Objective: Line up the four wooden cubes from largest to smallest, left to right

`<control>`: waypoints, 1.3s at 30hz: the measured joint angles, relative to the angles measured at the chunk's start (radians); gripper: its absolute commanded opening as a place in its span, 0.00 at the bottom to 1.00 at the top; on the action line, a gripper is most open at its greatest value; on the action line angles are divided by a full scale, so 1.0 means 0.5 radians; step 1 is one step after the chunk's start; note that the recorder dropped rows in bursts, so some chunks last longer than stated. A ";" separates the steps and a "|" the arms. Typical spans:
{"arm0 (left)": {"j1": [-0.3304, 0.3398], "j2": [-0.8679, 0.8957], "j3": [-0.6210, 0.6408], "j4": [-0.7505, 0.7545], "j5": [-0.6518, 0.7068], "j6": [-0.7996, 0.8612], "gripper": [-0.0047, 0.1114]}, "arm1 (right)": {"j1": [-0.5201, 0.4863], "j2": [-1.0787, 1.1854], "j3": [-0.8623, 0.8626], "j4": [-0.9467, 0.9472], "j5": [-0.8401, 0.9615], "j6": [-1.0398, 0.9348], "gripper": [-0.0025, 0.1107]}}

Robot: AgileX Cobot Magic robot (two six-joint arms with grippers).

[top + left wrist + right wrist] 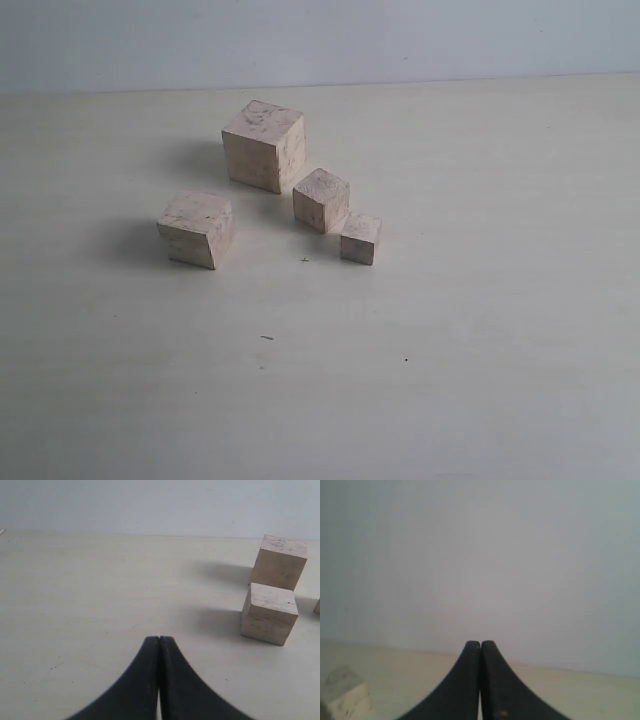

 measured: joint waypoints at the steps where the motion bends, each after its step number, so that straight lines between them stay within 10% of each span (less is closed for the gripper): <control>1: 0.000 0.000 0.000 0.000 0.000 0.000 0.04 | 0.076 0.116 -0.064 0.000 0.059 -0.043 0.02; 14: 0.000 0.000 0.000 0.000 0.000 0.000 0.04 | 0.628 1.336 -0.656 0.062 1.002 -0.325 0.02; 39: 0.000 0.000 0.000 0.000 0.000 0.000 0.04 | 0.636 1.419 -0.872 -0.124 0.039 -0.375 0.02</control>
